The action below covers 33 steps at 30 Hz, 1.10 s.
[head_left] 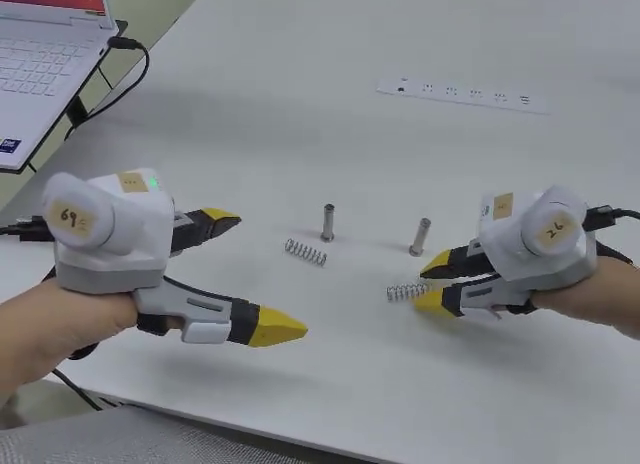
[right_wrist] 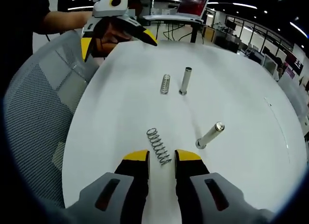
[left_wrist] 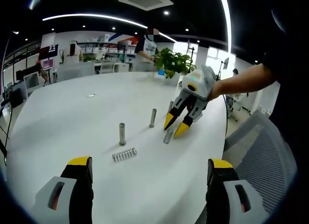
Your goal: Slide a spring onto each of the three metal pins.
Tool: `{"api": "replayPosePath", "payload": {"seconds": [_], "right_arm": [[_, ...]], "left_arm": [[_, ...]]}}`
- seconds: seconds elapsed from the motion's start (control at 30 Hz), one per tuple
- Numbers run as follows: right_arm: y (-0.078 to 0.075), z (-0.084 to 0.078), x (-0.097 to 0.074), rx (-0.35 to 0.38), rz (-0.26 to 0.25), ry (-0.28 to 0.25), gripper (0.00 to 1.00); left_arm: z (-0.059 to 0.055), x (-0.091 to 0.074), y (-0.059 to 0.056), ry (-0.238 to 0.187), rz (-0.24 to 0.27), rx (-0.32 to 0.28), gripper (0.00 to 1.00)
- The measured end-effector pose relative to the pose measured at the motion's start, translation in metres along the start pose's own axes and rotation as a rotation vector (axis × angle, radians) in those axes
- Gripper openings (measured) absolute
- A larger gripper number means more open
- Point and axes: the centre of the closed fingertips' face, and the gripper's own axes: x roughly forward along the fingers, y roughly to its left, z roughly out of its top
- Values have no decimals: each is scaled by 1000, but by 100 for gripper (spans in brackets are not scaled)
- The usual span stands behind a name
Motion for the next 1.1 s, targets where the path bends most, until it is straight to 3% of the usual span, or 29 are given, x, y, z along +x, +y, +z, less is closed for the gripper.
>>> {"api": "replayPosePath", "payload": {"seconds": [0.27, 0.47, 0.67, 0.93, 1.1], "right_arm": [[1, -7, 4, 18, 22, 28, 10], [-1, -7, 4, 17, 13, 15, 8], [-3, -1, -8, 4, 5, -7, 8], [1, 3, -25, -1, -2, -15, 8], [6, 8, -36, 42, -17, -46, 8]], "left_arm": [[4, 0, 0, -1, -5, 7, 96], [5, 2, -1, 1, -13, 12, 96], [10, 8, -7, -2, -31, 28, 96], [14, 17, -20, 10, -85, 43, 90], [20, 26, -33, 14, -134, 68, 86]]}}
